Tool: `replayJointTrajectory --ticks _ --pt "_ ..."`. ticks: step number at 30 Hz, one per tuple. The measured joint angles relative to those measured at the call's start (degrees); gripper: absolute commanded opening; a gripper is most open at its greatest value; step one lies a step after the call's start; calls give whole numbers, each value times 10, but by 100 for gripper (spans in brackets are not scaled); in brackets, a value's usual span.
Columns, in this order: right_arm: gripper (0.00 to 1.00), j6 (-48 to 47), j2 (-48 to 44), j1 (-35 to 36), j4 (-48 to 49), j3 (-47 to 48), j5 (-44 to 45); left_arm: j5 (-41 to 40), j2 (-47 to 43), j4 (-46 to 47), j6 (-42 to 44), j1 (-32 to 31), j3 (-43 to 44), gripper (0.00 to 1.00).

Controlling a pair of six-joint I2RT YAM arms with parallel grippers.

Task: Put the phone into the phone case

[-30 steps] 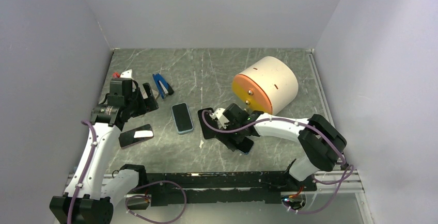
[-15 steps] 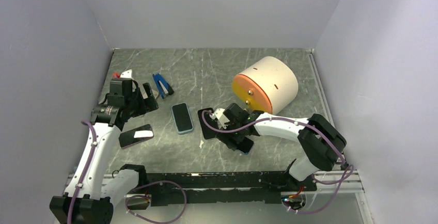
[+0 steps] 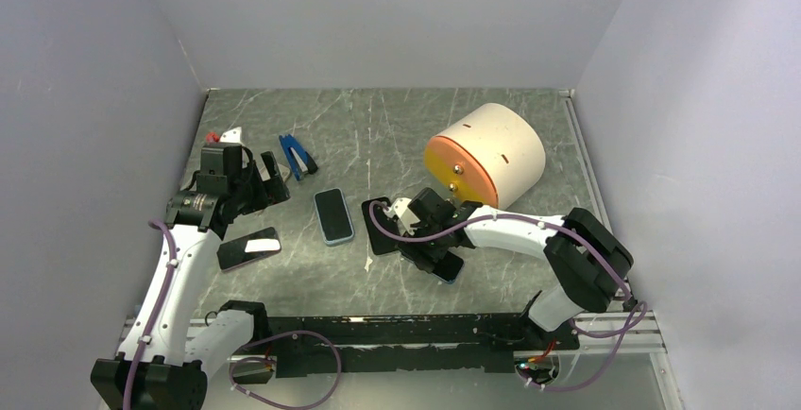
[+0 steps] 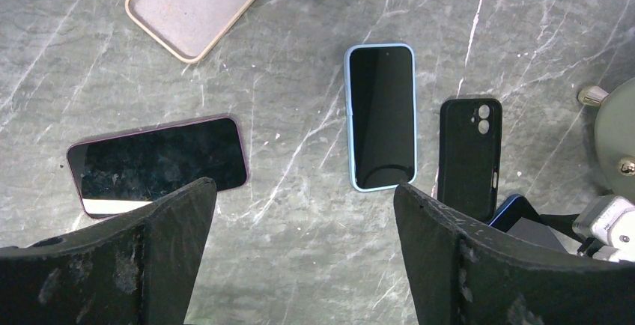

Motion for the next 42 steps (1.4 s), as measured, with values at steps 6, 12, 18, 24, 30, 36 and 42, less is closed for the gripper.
replayJointTrajectory --ticks 6,12,18,24,30,36,42 --pt "67 0 -1 0 0 0 2 0 0 0 0 0 0 93" --pt "65 0 -3 0 -2 0 1 0 0 0 0 0 0 93" --pt "61 0 -17 0 -8 0 -1 0 0 0 0 0 0 93" --pt "60 3 -33 0 -9 4 -8 0 0 0 0 0 0 93" --pt "58 28 -48 0 -2 6 -14 0 0 0 0 0 0 93" --pt "57 94 -48 0 40 13 -20 0 0 0 0 0 0 93" --pt "56 169 -39 4 78 62 -12 0 0 0 0 0 0 93"
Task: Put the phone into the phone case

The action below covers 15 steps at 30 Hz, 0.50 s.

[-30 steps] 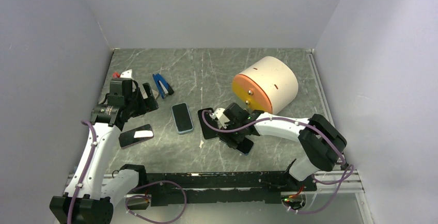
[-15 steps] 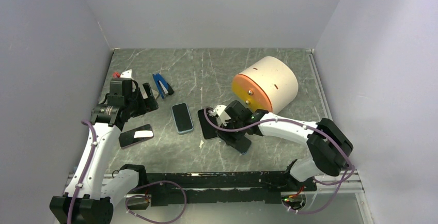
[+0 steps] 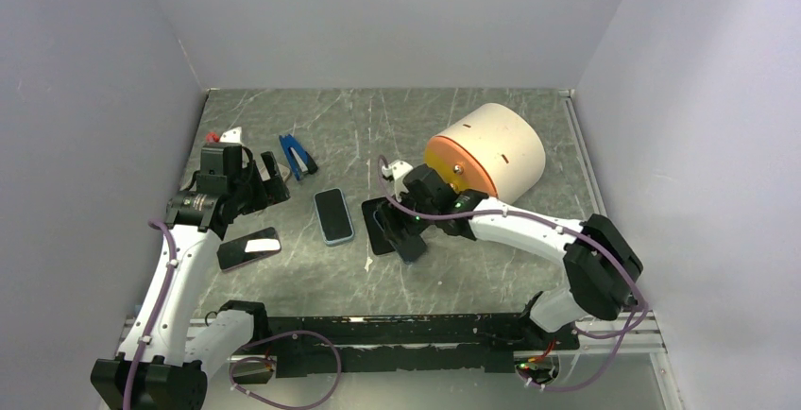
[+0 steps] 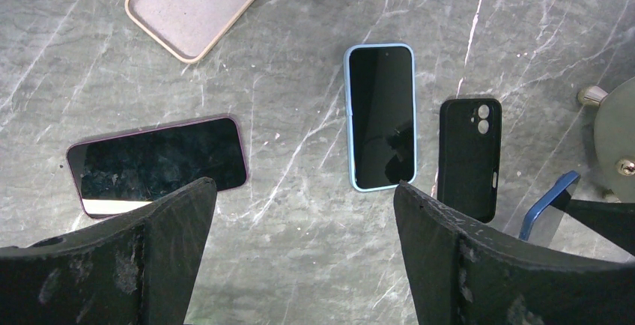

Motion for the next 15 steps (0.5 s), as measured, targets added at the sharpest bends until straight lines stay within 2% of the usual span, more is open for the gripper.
replayJointTrajectory --ticks 6,15 --pt "54 58 26 3 21 48 12 0 -4 0 0 0 0 93" --pt "54 152 79 8 52 92 88 0 -7 0 0 0 0 93"
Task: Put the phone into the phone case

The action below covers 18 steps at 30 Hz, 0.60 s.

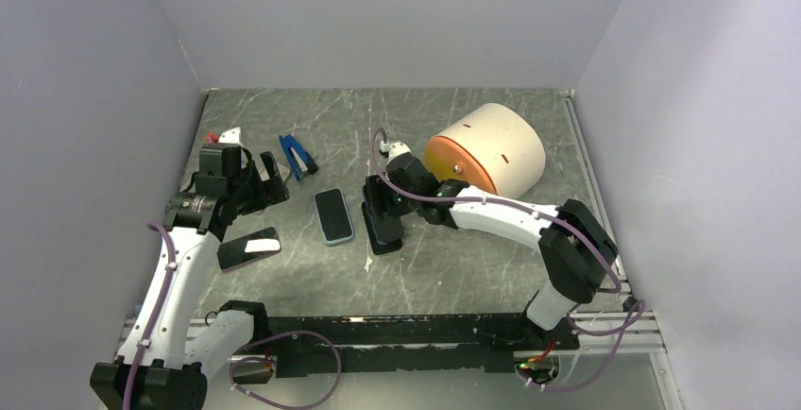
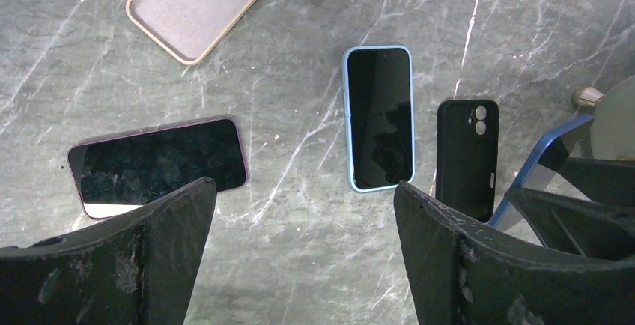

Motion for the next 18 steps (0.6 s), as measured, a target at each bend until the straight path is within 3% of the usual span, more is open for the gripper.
replayJointTrajectory --ticks 18 --pt "55 72 109 36 31 40 81 0 0 0 0 0 0 93"
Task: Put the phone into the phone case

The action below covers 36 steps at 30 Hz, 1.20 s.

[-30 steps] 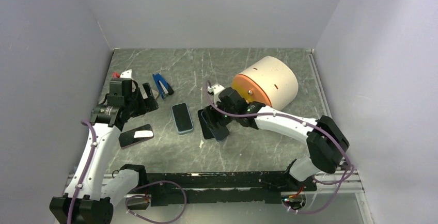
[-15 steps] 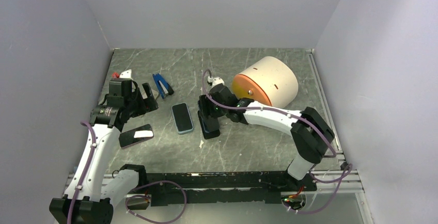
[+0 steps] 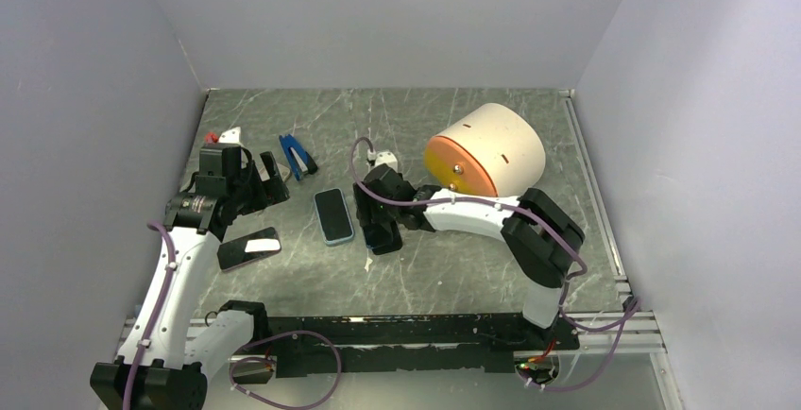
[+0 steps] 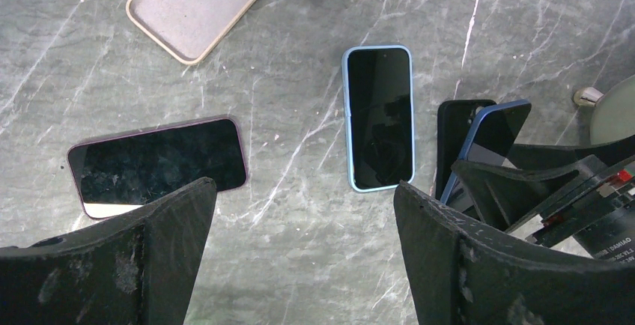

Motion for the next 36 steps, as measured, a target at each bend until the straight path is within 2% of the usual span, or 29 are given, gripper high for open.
replayJointTrajectory --ticks 22,36 --pt "54 -7 0 10 -2 -2 58 0 0 0 0 0 0 93" --pt "55 -7 -1 11 -2 -12 66 0 0 0 0 0 0 93"
